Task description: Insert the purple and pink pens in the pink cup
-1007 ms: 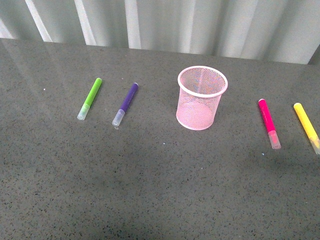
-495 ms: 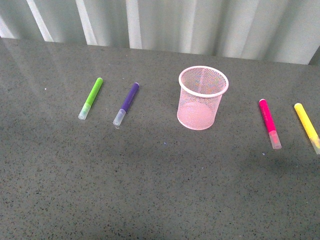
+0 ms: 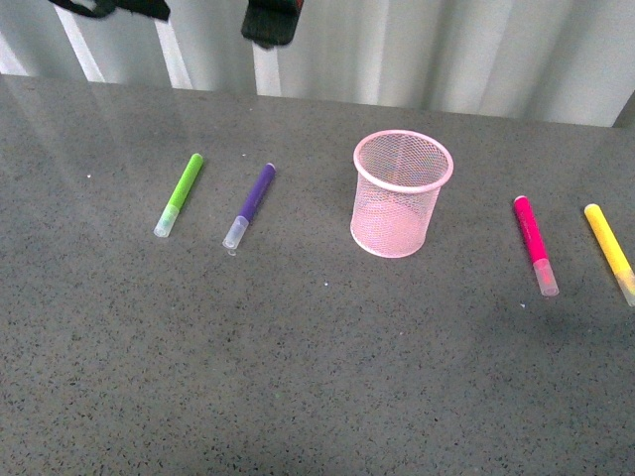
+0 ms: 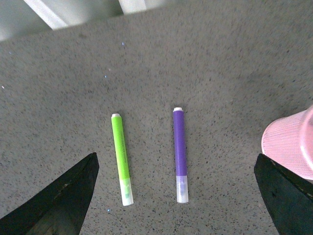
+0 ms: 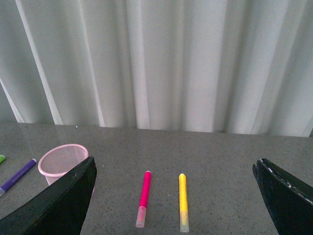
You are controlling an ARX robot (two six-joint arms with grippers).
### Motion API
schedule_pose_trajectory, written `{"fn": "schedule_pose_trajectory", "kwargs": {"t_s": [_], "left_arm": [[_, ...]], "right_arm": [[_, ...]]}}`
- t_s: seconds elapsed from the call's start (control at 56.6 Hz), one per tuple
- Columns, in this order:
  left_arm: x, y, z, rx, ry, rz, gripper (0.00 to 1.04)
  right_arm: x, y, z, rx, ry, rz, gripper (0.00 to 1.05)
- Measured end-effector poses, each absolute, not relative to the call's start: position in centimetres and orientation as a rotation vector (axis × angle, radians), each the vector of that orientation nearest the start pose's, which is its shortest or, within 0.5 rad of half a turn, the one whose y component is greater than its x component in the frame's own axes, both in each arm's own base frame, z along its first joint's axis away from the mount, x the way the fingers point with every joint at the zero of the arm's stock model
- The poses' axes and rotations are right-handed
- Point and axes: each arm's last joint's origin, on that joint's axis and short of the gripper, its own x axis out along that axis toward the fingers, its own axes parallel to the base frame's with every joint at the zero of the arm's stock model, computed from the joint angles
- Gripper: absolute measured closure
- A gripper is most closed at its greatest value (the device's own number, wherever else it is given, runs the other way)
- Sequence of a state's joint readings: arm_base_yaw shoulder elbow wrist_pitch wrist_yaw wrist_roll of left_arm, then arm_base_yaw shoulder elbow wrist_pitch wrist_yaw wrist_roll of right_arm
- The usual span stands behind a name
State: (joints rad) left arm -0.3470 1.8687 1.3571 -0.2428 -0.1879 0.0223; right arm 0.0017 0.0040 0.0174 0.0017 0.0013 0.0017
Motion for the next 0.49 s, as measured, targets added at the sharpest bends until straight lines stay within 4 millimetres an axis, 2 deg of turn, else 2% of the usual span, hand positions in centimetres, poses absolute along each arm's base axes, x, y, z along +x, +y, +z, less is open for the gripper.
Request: {"fn": "schedule_pose_trajectory", "kwargs": {"t_s": [0.23, 0.495], "left_arm": [[40.8, -14.6, 17.5, 0.197, 0.878, -0.149, 0.07], [42.5, -15.4, 15.1, 0.19, 0.919, -0.164, 0.07]], "right_arm": [[9.7, 0.0, 16.9, 0.002, -0.015, 0.0, 0.07], [9.7, 0.0, 16.9, 0.002, -0.015, 0.0, 0.07]]}}
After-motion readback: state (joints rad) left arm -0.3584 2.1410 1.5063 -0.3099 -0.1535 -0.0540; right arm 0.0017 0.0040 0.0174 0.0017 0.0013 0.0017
